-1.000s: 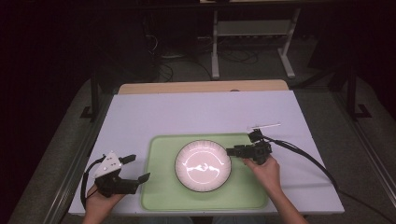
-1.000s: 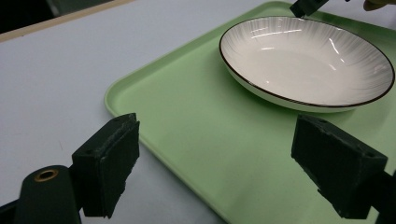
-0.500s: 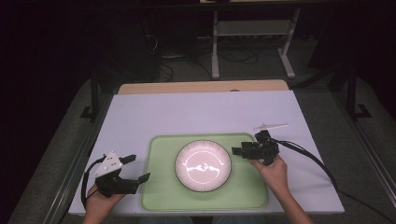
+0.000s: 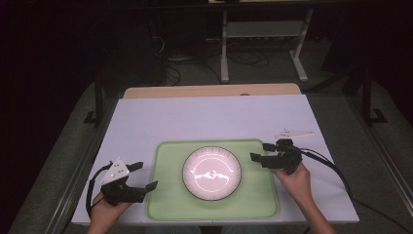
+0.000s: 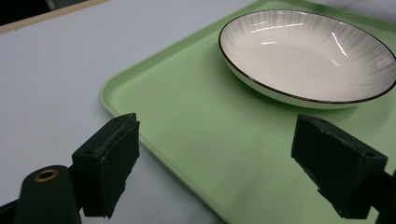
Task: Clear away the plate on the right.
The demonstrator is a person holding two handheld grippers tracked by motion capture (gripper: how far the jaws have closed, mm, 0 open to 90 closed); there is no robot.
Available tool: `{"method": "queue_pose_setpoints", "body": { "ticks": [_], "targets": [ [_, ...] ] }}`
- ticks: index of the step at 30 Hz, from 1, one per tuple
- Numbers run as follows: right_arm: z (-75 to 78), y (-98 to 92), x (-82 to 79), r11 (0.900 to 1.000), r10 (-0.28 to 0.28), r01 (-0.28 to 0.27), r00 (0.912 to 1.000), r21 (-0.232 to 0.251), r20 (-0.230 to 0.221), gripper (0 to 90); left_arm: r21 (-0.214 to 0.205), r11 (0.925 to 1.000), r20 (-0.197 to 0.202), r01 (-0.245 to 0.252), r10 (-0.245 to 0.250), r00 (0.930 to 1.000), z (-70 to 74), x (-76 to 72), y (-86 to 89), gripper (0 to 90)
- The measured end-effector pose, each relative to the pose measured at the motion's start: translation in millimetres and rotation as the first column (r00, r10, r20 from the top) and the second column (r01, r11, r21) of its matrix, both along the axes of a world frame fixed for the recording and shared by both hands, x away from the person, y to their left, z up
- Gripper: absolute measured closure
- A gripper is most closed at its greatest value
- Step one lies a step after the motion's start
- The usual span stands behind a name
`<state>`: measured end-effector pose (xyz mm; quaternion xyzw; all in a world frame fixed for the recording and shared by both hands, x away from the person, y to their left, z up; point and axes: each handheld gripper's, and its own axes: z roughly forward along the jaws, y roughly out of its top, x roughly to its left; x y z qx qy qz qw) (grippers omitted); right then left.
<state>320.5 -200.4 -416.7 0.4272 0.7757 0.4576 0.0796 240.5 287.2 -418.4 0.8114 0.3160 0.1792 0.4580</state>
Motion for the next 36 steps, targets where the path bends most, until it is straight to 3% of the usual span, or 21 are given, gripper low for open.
{"method": "queue_pose_setpoints", "body": {
  "ticks": [11,19,36],
  "targets": [
    [1.5,-24.0,-10.4,0.9991,-0.016,0.019,0.9972,-0.037,0.074,20.3,0.002,1.0000,-0.001,-0.005,0.005,1.0000,-0.4,0.6,0.1,14.9],
    [6.8,-42.1,-17.9,0.9985,-0.039,0.043,0.9933,-0.035,0.109,19.9,0.004,1.0000,-0.004,-0.006,0.006,1.0000,-0.8,0.9,-0.4,14.9],
    [4.8,-72.0,-35.7,0.9949,-0.075,0.084,0.9870,-0.057,0.142,19.0,0.010,0.9999,-0.003,-0.010,0.010,0.9999,-1.4,1.0,-0.8,14.9]
  ]
}}
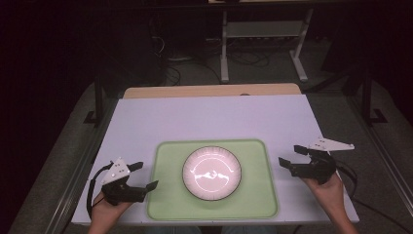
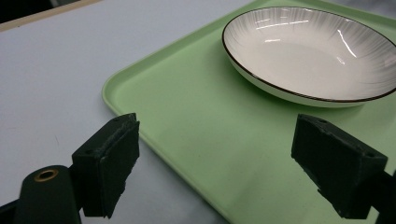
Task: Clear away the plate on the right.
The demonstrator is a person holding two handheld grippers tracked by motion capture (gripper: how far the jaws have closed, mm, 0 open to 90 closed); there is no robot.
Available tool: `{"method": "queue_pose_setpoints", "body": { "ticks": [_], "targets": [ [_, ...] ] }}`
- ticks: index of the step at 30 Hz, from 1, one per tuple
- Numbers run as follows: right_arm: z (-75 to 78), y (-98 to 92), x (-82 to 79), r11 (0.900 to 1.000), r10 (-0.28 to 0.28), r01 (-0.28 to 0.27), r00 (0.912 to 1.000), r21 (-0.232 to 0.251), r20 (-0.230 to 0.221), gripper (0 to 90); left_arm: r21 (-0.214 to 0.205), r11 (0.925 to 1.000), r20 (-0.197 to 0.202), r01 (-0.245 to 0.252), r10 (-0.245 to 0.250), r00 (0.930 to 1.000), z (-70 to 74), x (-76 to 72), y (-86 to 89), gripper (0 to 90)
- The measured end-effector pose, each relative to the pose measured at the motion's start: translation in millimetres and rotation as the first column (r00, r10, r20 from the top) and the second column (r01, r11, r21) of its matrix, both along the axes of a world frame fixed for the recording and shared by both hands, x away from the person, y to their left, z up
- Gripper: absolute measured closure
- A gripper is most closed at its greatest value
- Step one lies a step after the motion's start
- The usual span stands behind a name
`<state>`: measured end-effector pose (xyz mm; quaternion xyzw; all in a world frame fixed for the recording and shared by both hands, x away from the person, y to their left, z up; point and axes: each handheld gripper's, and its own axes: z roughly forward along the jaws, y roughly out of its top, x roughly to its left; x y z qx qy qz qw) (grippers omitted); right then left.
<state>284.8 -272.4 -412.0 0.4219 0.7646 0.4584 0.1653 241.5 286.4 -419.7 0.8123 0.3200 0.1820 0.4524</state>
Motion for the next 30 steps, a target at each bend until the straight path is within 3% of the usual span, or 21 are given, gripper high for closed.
{"method": "queue_pose_setpoints", "body": {
  "ticks": [14,30],
  "targets": [
    [-4.7,-12.4,-10.5,0.9999,-0.015,0.015,0.9999,-0.005,0.008,18.5,0.000,1.0000,0.001,-0.001,0.001,1.0000,0.1,-0.2,0.1,14.9],
    [-14.3,-22.4,-35.6,0.9995,-0.016,0.017,0.9996,-0.029,0.024,18.4,0.000,1.0000,0.002,0.001,-0.001,1.0000,1.0,-0.6,0.3,14.9]
  ]
}}
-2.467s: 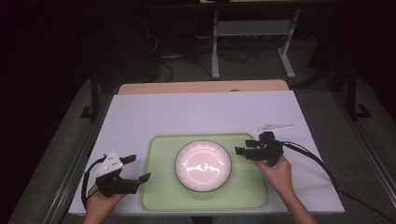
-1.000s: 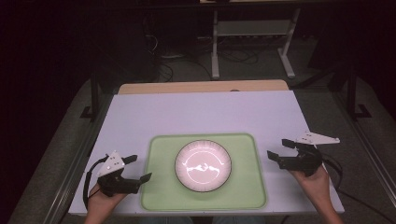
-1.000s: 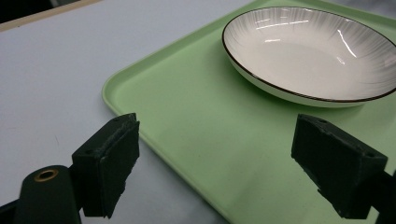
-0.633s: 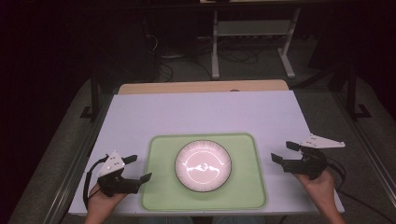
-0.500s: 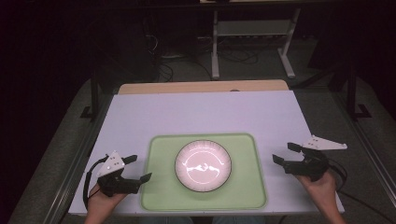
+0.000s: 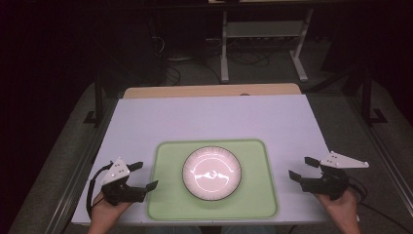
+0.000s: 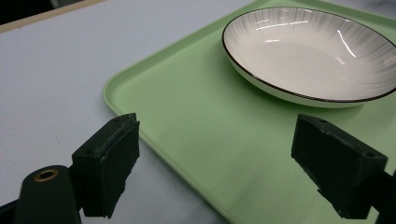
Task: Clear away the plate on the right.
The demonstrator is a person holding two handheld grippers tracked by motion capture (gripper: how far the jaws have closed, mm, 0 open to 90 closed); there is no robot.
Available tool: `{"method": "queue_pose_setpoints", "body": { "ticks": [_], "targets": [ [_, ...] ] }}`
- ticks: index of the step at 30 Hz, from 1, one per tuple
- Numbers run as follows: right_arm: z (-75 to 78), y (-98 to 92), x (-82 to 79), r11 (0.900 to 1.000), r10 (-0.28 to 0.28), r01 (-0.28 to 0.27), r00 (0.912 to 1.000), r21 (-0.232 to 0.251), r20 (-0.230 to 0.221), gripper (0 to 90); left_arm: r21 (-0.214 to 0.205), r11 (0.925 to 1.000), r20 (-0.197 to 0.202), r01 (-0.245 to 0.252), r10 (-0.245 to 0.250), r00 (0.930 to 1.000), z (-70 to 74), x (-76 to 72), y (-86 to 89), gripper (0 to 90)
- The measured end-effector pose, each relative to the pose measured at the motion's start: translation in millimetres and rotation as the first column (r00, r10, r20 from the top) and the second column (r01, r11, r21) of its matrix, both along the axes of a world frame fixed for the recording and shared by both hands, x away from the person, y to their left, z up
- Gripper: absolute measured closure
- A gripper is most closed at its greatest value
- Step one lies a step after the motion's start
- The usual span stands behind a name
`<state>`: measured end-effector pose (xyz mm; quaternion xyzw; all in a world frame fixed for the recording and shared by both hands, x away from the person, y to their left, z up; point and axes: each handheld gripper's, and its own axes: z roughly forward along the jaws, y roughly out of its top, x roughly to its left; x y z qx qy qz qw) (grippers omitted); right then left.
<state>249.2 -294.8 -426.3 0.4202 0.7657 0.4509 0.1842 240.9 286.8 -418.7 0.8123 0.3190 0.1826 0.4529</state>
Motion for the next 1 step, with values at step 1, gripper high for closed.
{"method": "queue_pose_setpoints", "body": {
  "ticks": [1],
  "targets": [
    [-0.2,-0.5,-0.9,1.0000,0.000,0.000,1.0000,-0.001,0.002,18.4,0.001,1.0000,0.001,0.000,0.000,1.0000,0.1,0.0,0.1,14.9]
  ]
}}
